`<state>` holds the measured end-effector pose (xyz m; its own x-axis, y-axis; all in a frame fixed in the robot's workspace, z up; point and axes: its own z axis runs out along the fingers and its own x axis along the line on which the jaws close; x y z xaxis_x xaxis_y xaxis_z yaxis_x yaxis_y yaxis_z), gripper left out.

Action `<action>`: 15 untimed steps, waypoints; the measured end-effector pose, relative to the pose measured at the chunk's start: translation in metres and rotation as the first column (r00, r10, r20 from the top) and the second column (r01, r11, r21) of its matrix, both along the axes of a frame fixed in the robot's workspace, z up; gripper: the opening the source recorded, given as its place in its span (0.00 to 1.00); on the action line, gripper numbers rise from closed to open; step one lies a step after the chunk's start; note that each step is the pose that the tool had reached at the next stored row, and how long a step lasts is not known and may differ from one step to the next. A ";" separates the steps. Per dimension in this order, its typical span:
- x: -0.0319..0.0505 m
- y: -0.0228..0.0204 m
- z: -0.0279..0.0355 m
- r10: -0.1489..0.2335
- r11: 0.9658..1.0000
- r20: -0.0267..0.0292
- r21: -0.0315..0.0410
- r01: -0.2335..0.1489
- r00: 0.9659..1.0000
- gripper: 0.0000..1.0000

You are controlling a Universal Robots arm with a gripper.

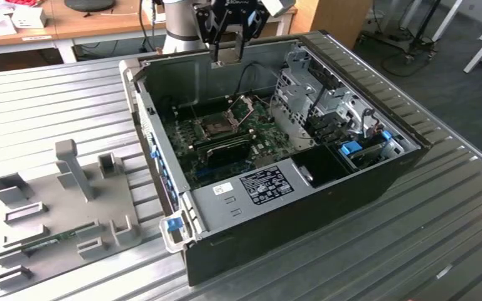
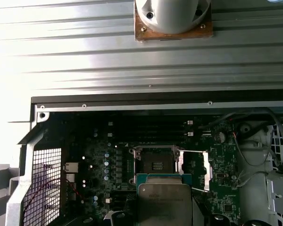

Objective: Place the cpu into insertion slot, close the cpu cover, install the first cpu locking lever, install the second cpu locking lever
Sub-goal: 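Place the cpu into insertion slot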

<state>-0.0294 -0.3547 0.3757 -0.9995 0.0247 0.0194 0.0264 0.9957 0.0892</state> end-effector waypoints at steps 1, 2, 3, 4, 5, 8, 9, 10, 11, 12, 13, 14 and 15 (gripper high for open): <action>0.0000 0.0000 -0.0001 0.000 1.000 0.000 0.000 0.000 1.000 0.54; 0.0000 0.0000 -0.0001 0.000 1.000 0.000 0.000 0.000 1.000 0.54; 0.0000 0.0000 -0.0002 0.000 1.000 0.000 0.000 0.000 1.000 0.54; 0.0000 0.0000 -0.0007 0.000 1.000 0.000 0.000 0.000 1.000 0.54; 0.0000 0.0000 -0.0013 0.000 1.000 0.000 0.000 0.000 1.000 0.54; 0.0000 0.0000 -0.0036 0.000 1.000 0.000 0.000 0.000 1.000 0.54; 0.0000 0.0000 -0.0044 0.000 1.000 0.000 0.000 0.000 1.000 0.54; 0.0000 0.0000 -0.0053 0.000 1.000 0.000 0.000 0.000 1.000 0.54; 0.0000 0.0000 -0.0060 0.000 1.000 0.000 0.000 0.000 1.000 0.54; 0.0000 0.0000 -0.0062 0.000 1.000 0.000 0.000 0.000 1.000 0.54; 0.0000 0.0000 -0.0062 0.000 1.000 0.000 0.000 0.000 1.000 0.54; 0.0000 0.0000 -0.0062 0.000 1.000 0.000 0.000 0.000 1.000 0.54; 0.0000 0.0000 -0.0064 0.000 1.000 0.000 0.000 0.000 1.000 0.54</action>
